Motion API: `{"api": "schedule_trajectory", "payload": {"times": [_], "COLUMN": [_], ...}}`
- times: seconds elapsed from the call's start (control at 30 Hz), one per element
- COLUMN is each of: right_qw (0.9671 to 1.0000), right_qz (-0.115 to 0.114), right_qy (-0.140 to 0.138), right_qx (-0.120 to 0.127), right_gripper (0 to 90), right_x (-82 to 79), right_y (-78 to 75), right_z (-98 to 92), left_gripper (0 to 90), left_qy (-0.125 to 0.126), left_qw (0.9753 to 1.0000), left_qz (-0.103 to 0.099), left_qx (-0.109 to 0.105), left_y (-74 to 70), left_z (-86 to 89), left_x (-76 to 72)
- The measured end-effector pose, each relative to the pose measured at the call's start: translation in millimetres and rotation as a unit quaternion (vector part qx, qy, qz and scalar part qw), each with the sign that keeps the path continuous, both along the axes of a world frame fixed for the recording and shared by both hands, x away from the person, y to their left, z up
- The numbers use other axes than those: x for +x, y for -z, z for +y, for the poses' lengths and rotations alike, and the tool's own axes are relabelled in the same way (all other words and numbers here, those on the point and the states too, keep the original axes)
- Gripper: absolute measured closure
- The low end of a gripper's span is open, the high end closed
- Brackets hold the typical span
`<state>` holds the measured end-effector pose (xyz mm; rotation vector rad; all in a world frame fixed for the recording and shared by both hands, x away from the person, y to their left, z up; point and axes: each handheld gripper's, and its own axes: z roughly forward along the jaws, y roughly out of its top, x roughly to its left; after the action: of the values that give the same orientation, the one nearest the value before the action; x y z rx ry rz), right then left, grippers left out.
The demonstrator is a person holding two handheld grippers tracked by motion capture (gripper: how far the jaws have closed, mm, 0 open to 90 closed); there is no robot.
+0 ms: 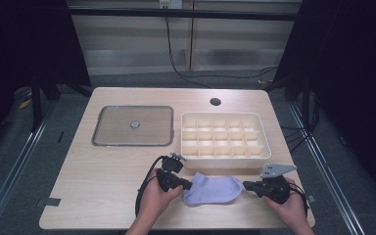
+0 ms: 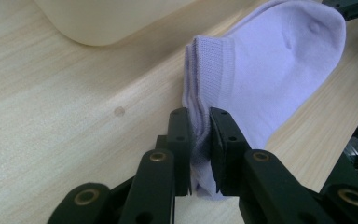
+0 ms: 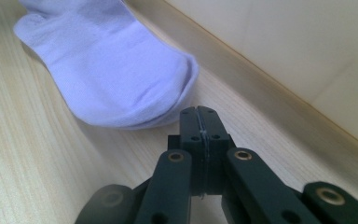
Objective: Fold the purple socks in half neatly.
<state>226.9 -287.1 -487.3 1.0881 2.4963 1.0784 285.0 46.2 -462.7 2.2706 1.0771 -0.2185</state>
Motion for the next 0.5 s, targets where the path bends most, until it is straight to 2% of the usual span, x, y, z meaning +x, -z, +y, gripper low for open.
{"api": "schedule_trajectory", "payload": {"times": [0.2,0.5], "right_qw": [0.9999,0.9999], "right_qz": [-0.008,-0.004], "right_qy": [-0.006,-0.012], "right_qx": [0.0,-0.001], "right_gripper": [89.9,89.4], "right_x": [1.9,4.2], "right_y": [-2.3,-2.9], "right_z": [4.3,8.8], "left_gripper": [79.3,79.2], "left_qy": [-0.001,-0.004], "left_qw": [0.9999,0.9993], "left_qz": [0.003,0.011], "left_qx": [-0.011,-0.036], "left_y": [-3.6,-9.3], "left_z": [1.9,-0.4], "left_x": [-1.0,-2.4]}}
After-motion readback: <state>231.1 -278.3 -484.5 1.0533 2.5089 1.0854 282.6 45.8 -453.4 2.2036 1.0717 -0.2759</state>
